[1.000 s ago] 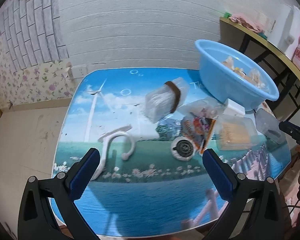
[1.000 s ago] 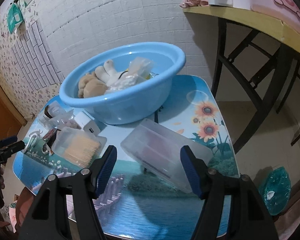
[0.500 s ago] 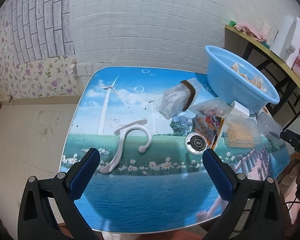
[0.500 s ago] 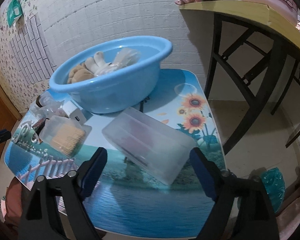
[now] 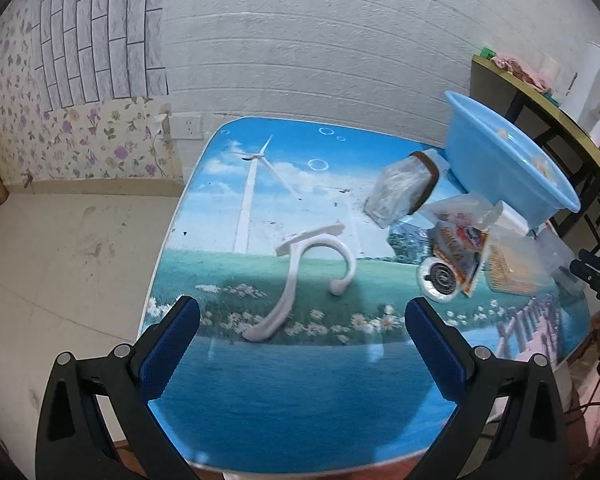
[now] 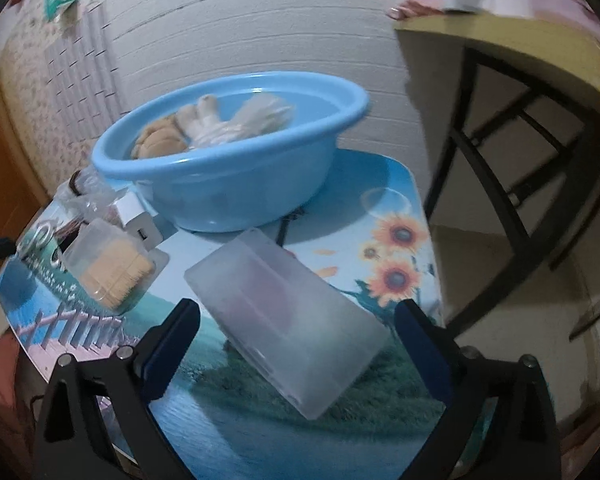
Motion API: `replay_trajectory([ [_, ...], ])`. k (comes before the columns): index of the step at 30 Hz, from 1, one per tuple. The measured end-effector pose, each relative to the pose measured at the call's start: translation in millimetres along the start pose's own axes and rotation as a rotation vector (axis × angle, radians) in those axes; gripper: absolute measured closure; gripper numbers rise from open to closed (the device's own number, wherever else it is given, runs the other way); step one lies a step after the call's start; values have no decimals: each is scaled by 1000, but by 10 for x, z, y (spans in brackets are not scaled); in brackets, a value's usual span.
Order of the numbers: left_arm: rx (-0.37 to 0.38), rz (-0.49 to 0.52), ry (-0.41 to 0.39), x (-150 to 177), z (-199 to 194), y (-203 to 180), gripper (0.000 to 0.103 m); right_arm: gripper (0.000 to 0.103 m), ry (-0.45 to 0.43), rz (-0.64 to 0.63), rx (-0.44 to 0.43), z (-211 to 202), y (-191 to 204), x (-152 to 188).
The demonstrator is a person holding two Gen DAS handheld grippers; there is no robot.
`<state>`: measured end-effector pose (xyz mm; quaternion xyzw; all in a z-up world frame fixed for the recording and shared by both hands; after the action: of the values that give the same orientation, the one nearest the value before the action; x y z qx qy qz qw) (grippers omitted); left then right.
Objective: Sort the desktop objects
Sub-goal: 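Grasp the clear plastic box with the right gripper while the left grasps the white hook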
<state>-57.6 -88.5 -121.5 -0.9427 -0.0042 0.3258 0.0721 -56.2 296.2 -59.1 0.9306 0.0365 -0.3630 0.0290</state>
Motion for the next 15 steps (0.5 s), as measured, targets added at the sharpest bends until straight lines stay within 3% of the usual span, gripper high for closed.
replay_trajectory([
  [2,-40,17,2,-7,89,49,1,3,9,-40,13,60,28,1],
  [5,-32,30,3,-35,177,58,1,3,24,-83,31,130,50,10],
  [15,6,59,31,-104,378,-8,1,3,90,-2,-28,148,66,148],
])
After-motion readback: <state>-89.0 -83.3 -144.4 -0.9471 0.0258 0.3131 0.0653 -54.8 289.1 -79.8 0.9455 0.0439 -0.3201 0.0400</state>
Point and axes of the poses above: each gripper's, at about its wrist camera, not at the fingertips, and z roughly the way its jaws point, y to its left, x to its underside, the point moved 7 cm from there along z, roughly the way its jaws point
